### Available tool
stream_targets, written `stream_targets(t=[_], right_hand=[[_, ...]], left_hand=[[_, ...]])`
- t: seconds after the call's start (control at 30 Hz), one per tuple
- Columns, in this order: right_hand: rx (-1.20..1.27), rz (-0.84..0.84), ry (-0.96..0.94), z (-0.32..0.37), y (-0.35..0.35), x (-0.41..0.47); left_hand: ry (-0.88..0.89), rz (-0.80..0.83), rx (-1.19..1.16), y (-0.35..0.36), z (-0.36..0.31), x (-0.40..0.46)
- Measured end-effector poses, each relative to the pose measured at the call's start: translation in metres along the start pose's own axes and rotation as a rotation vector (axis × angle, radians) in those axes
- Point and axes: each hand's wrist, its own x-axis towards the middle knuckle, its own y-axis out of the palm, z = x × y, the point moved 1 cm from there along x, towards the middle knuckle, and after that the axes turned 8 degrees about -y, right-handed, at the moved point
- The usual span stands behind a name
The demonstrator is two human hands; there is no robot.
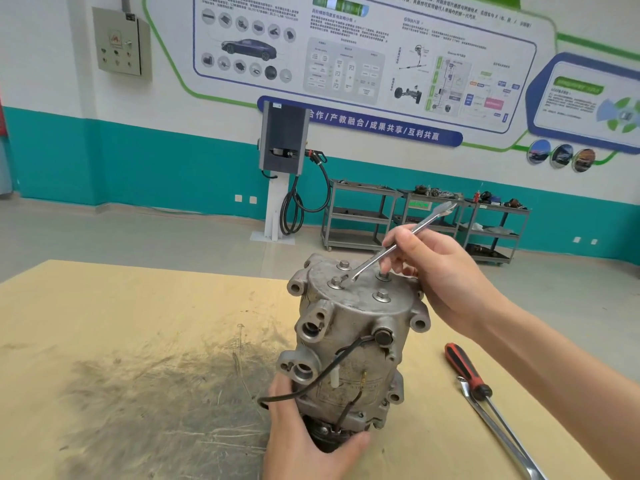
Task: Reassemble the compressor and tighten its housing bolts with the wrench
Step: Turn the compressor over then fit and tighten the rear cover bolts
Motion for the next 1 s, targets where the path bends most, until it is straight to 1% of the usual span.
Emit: stream_targets(t=[0.03, 0.07, 0.13, 0.23, 0.33, 0.43, 0.5, 0.53, 0.57, 0.63, 0.8, 0.93, 1.0], right_hand=[[0.012, -0.003, -0.007, 0.000, 0.000, -0.002], [0.021, -0.006, -0.015, 0.000, -0.001, -0.003], [0.040, -0.008, -0.039, -0.001, -0.002, -0.007], [0.075, -0.014, -0.100, -0.006, -0.003, -0.014], [0.084, -0.034, -0.150, -0.010, -0.003, -0.021], [0.102, -0.053, -0.195, -0.013, -0.002, -0.028], [0.109, -0.064, -0.221, -0.015, -0.002, -0.033], [0.106, -0.066, -0.229, -0.016, -0.001, -0.035], [0.101, -0.071, -0.230, -0.017, -0.001, -0.036], [0.101, -0.085, -0.217, -0.018, 0.000, -0.038], [0.083, -0.050, -0.196, -0.023, -0.004, -0.040], [0.104, 0.014, -0.156, -0.028, -0.006, -0.041], [0.122, 0.014, -0.151, -0.033, -0.005, -0.044]], left_hand=[[0.024, 0.020, 0.018, 0.001, -0.004, -0.001], [0.080, -0.005, 0.029, 0.007, -0.009, -0.002], [0.180, -0.130, -0.005, 0.014, -0.008, -0.001], [0.174, -0.138, -0.024, 0.022, -0.008, -0.002], [0.225, -0.207, -0.008, 0.023, -0.007, 0.001], [0.200, -0.170, -0.003, 0.018, -0.002, 0.002], [0.123, -0.044, 0.021, 0.013, 0.006, 0.003], [0.085, -0.014, 0.037, 0.012, 0.010, 0.005], [0.109, -0.038, 0.049, 0.012, 0.009, 0.005], [0.191, -0.139, 0.033, 0.014, 0.007, 0.007], [0.204, -0.200, -0.012, 0.020, 0.002, 0.006], [0.200, -0.194, -0.004, 0.021, 0.002, 0.007], [0.207, -0.186, -0.008, 0.021, 0.005, 0.009]])
